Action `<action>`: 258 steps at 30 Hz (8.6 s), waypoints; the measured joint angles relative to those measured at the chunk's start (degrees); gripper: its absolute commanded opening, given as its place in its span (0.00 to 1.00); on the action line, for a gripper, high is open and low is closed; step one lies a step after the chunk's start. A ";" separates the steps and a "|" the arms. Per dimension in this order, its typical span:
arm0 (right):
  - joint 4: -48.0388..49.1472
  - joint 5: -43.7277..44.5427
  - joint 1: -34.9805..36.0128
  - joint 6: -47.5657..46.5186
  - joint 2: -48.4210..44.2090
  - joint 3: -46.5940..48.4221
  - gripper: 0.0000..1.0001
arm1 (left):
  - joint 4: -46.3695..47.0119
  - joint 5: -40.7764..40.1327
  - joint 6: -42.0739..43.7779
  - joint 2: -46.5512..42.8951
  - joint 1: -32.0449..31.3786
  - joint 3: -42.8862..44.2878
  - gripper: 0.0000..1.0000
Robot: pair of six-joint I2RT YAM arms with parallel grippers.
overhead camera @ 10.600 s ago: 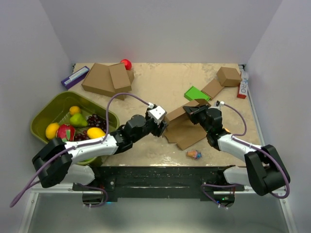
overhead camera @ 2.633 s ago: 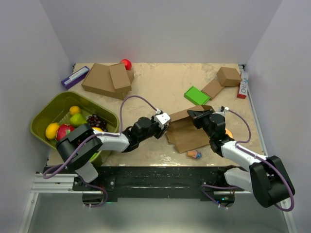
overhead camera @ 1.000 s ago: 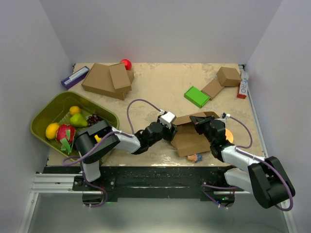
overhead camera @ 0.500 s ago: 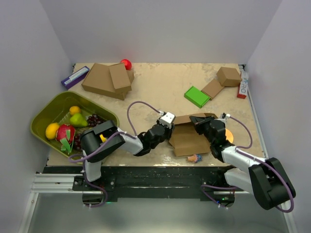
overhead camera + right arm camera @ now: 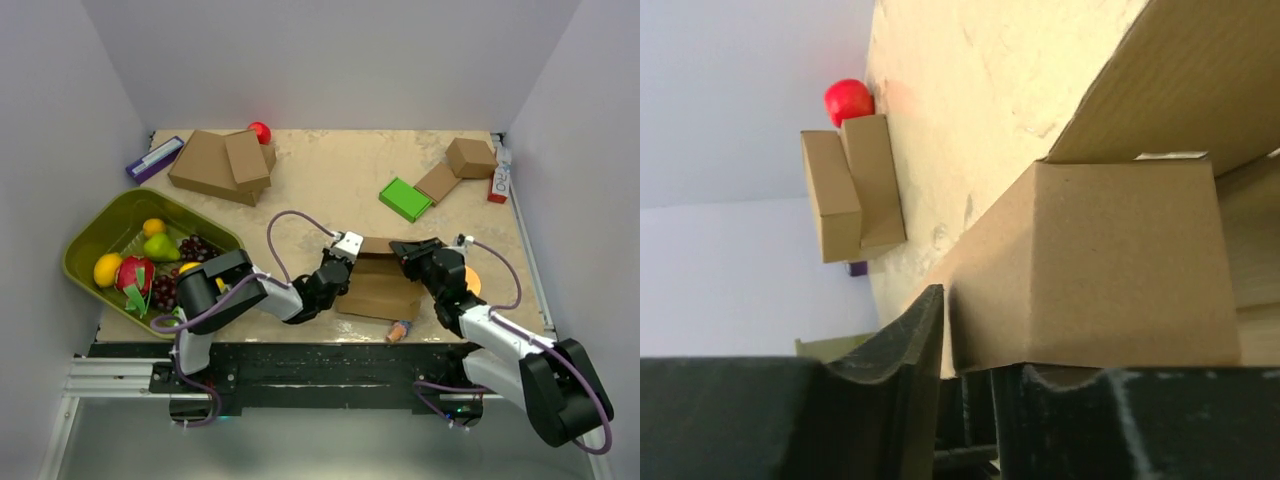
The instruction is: Fold the paper box
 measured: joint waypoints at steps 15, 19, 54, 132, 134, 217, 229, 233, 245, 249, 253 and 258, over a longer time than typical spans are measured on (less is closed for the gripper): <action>-22.12 -7.21 -0.04 -26.45 -10.93 14.01 0.89 | -9.42 14.14 2.32 -13.97 11.08 -8.66 0.05; -29.55 -7.08 -0.11 -36.06 -11.15 18.73 0.89 | -14.32 17.31 3.39 -14.51 13.44 -8.33 0.05; -47.50 0.39 2.75 -46.77 -15.54 16.06 0.87 | -17.40 25.14 2.23 -18.27 16.72 -12.24 0.56; -7.28 -11.10 4.76 -6.34 -1.51 3.15 0.35 | -10.73 5.99 -9.97 -19.21 5.35 -16.96 0.04; -5.49 -10.97 4.76 -4.76 -1.57 2.45 0.33 | -11.63 5.18 -11.39 -19.74 4.61 -17.16 0.04; -20.74 13.35 20.09 -36.20 15.41 15.02 0.39 | -27.26 3.32 -12.09 -16.87 8.57 -5.97 0.04; -32.98 19.74 19.74 -33.64 -1.64 13.66 0.13 | -27.26 3.32 -12.07 -16.87 8.57 -5.97 0.04; -35.26 20.57 18.91 -33.14 2.95 13.73 0.09 | -27.28 3.32 -12.07 -16.87 8.57 -5.97 0.04; -30.80 18.36 17.40 -32.87 10.19 13.73 0.03 | -27.32 3.32 -11.85 -16.92 8.57 -5.97 0.03; -24.44 15.58 17.40 -33.31 12.33 13.31 0.01 | -27.32 3.32 -11.61 -16.92 8.55 -5.99 0.03; -20.22 13.84 17.40 -33.62 14.05 12.90 0.01 | -27.32 3.34 -11.30 -16.92 8.55 -5.99 0.02; -16.26 12.52 17.40 -33.77 17.03 12.70 0.00 | -27.30 3.39 -11.28 -16.92 8.55 -5.99 0.02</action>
